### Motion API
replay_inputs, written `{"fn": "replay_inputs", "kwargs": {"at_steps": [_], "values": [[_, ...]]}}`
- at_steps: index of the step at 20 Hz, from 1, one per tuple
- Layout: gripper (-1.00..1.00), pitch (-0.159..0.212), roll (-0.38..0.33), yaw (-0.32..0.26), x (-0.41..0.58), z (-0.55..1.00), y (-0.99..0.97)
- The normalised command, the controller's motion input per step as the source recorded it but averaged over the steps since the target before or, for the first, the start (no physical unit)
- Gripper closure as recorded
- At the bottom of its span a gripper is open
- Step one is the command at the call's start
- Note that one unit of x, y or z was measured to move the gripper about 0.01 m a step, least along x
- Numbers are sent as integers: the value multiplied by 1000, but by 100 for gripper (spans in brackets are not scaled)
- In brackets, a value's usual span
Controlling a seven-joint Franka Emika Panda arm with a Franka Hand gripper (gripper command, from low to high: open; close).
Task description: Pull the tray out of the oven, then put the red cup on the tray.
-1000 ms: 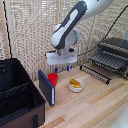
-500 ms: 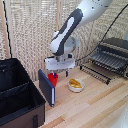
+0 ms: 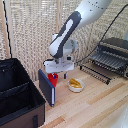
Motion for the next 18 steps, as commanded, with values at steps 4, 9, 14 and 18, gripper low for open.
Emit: {"fn": "replay_inputs", "kwargs": {"at_steps": [4,9,14,18], "values": [[100,-17,-20,91,34,0,11],[100,-10,-2,18,274,-14,16],[100,-78,27,-72,265,63,0],[100,-125,21,-167,339,213,48]]}}
